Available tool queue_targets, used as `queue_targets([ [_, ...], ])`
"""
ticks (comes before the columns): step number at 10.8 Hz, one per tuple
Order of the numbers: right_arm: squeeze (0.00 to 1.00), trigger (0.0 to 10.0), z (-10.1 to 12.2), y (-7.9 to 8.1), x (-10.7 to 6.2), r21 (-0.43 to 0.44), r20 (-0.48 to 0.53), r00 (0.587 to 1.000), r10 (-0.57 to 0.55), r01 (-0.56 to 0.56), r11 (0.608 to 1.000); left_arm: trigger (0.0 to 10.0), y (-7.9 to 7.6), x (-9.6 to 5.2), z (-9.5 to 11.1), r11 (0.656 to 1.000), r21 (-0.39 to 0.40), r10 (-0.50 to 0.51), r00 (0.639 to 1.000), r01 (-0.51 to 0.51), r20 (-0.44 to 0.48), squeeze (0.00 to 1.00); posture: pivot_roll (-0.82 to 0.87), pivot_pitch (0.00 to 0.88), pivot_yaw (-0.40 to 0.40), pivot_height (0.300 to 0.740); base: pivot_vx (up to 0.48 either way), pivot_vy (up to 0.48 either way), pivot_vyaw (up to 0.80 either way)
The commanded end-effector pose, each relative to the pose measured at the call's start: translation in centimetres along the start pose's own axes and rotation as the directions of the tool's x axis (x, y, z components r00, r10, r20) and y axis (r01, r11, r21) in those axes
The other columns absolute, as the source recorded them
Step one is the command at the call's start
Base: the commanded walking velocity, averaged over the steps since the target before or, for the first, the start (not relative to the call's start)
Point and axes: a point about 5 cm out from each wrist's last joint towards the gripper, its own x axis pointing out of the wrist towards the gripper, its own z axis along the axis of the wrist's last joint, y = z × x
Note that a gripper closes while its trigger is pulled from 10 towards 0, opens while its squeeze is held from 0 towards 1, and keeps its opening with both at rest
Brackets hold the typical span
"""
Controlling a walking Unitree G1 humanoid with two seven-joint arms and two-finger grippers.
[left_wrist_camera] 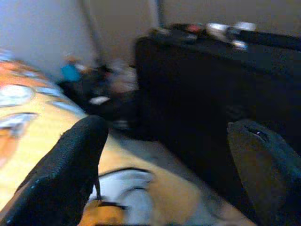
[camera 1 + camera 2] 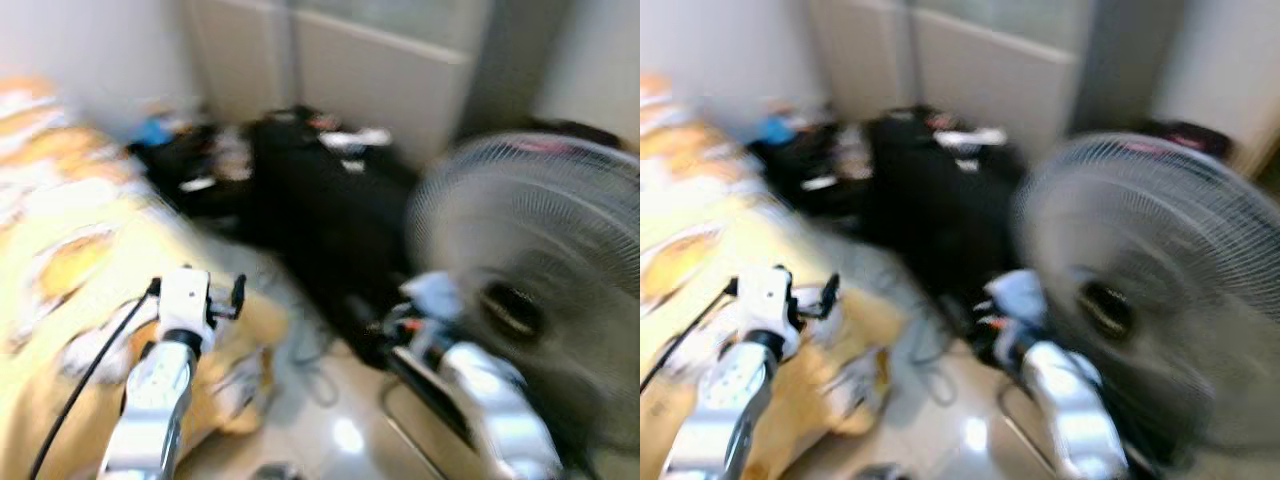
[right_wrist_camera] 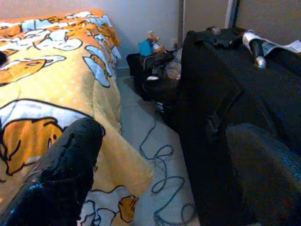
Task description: Clean up the room
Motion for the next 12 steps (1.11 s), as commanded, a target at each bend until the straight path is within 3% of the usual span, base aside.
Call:
queue_targets([
  [1, 1.00, 10.0, 0.7, 0.4, 0.1, 0.019, 0.012, 1.000, -0.018, 0.018, 1.000, 10.0, 0.3, -0.1, 0.4, 0.999, 0.036, 0.029, 1.000, -0.029, 0.005, 0.00, -0.03, 0.000, 0.035, 0.740, 0.000, 0.000, 0.80],
  [2, 1.00, 10.0, 0.5, 0.3, -0.4, 0.049, 0.003, 0.997, -0.082, 0.081, 0.996, 10.0, -0.1, -0.2, 0.7, 0.999, 0.053, 0.006, 1.000, -0.006, 0.010, 0.00, -0.03, 0.000, 0.027, 0.740, 0.000, 0.000, 0.80],
  [3, 1.00, 10.0, 0.0, -0.6, -1.3, 0.066, -0.017, 0.968, -0.249, 0.249, 0.966, 10.0, -0.7, -0.5, 1.3, 0.998, 0.057, -0.015, 1.000, 0.015, 0.000, 0.00, -0.04, 0.000, 0.028, 0.740, 0.000, 0.000, 0.80],
  [4, 1.00, 10.0, 0.2, -1.2, -1.7, 0.060, -0.028, 0.940, -0.339, 0.340, 0.938, 10.0, -0.7, -0.5, 1.4, 0.999, 0.036, -0.002, 1.000, 0.002, -0.006, 0.00, -0.04, 0.000, 0.021, 0.740, 0.000, 0.000, 0.80],
  [7, 1.00, 10.0, 0.6, -0.6, -1.2, 0.067, -0.037, 0.932, -0.362, 0.363, 0.929, 10.0, -0.2, -0.5, 1.7, 1.000, 0.003, 0.014, 1.000, -0.014, -0.014, 0.00, -0.02, 0.000, 0.003, 0.740, 0.000, 0.095, 0.68],
  [8, 1.00, 10.0, 0.8, -1.0, -1.0, 0.024, -0.027, 0.920, -0.391, 0.391, 0.920, 10.0, -0.4, -0.5, 1.5, 1.000, 0.004, 0.019, 0.999, -0.019, -0.027, 0.00, -0.02, 0.000, 0.006, 0.740, 0.000, 0.289, 0.00],
  [9, 0.71, 10.0, 1.2, -0.9, -1.1, 0.027, -0.004, 0.921, -0.389, 0.389, 0.921, 10.0, -0.8, -0.5, 1.3, 1.000, 0.009, -0.009, 0.999, 0.009, -0.032, 0.00, -0.04, 0.000, 0.023, 0.740, 0.000, 0.296, 0.00],
  [10, 0.00, 10.0, 1.4, -1.3, -0.8, 0.049, -0.021, 0.911, -0.413, 0.414, 0.909, 10.0, -1.3, 0.4, 2.0, 0.999, -0.004, -0.035, 0.999, 0.035, -0.015, 0.00, -0.08, 0.000, 0.078, 0.740, 0.000, 0.341, 0.00],
  [11, 0.00, 10.0, 1.4, -2.3, -0.7, 0.086, -0.008, 0.877, -0.480, 0.479, 0.874, 10.0, -1.7, 1.3, 2.2, 0.999, -0.008, -0.053, 0.999, 0.053, -0.002, 0.00, -0.08, 0.000, 0.103, 0.740, 0.000, 0.349, 0.00],
  [12, 0.00, 10.0, 1.0, -3.5, -0.8, 0.065, -0.027, 0.833, -0.552, 0.553, 0.831, 10.0, -1.6, 1.9, 2.3, 0.999, 0.003, -0.047, 0.999, 0.047, -0.004, 0.00, -0.08, 0.000, 0.104, 0.740, 0.000, 0.349, 0.00],
])
